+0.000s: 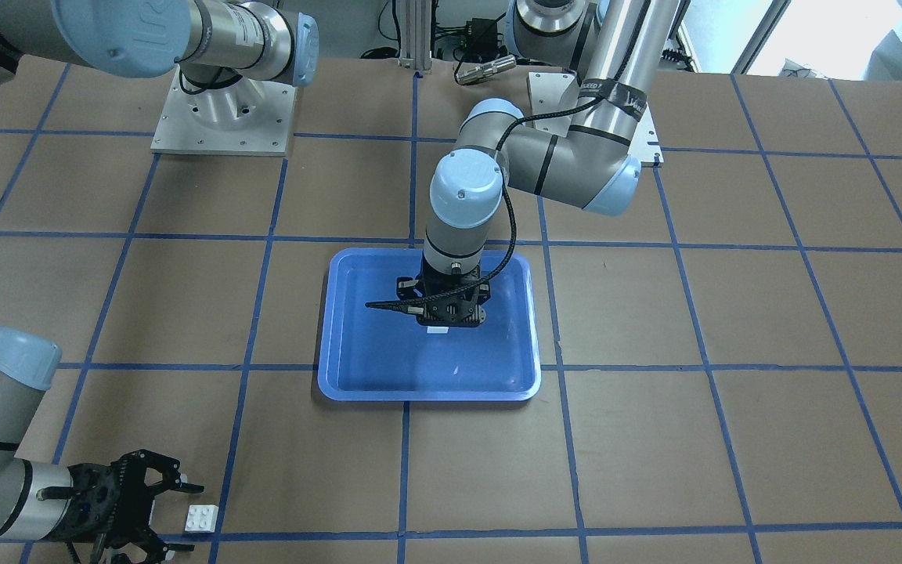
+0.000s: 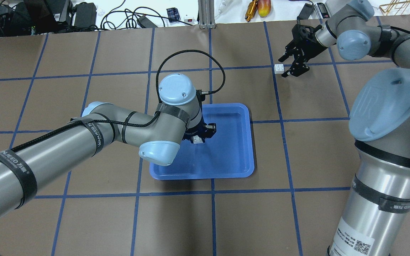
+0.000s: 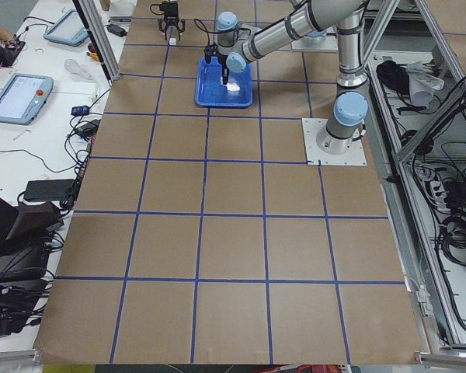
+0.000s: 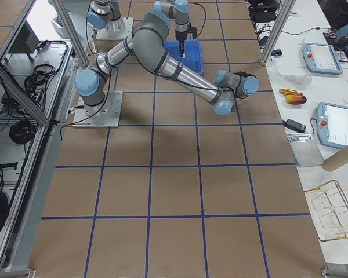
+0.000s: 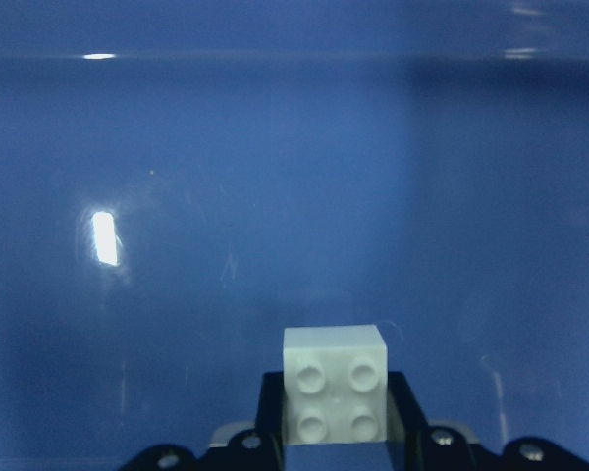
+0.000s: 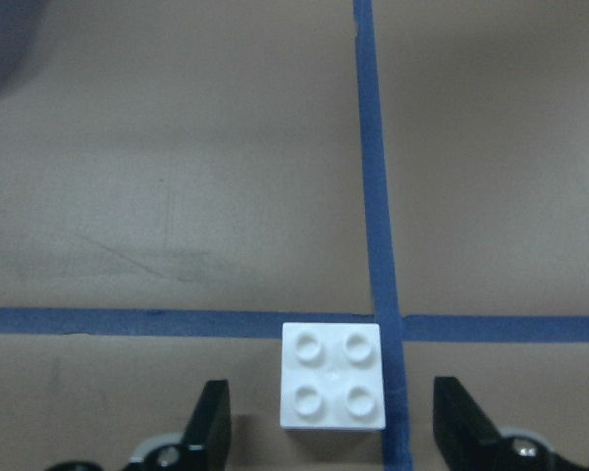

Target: Assemble white blocks and place on blue tray

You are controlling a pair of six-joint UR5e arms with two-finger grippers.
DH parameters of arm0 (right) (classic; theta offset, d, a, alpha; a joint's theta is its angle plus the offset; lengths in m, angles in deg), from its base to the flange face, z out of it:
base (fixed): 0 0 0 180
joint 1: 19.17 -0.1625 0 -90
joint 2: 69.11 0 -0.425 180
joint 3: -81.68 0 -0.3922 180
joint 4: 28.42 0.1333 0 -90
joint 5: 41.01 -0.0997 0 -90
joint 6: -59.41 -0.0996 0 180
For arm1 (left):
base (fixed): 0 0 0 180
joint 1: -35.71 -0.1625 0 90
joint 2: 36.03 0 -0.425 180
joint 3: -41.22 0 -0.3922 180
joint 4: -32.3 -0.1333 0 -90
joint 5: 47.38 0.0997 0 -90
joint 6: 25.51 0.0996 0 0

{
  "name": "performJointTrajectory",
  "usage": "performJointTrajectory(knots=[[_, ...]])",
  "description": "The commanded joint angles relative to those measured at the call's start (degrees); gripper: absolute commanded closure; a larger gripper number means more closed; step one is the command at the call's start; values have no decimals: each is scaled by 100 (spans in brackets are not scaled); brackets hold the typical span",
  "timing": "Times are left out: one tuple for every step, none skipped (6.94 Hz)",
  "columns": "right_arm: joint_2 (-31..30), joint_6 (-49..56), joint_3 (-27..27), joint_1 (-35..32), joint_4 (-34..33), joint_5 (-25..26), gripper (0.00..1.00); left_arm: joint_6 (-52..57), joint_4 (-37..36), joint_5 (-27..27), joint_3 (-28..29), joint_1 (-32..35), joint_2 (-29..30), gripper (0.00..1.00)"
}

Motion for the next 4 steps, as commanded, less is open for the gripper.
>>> performJointTrajectory(knots=[[-3, -25, 0, 0, 9, 83, 58, 163, 17, 8, -40, -91, -3, 79], [-12, -25, 9, -17, 9, 301, 82, 130, 9, -18, -110, -91, 23, 79], [-21, -25, 78, -44, 52, 495, 100, 173, -9, -19, -128, -91, 23, 75], [-38, -25, 236, -70, 418, 540, 100, 121, -9, -10, -128, -82, 41, 60]])
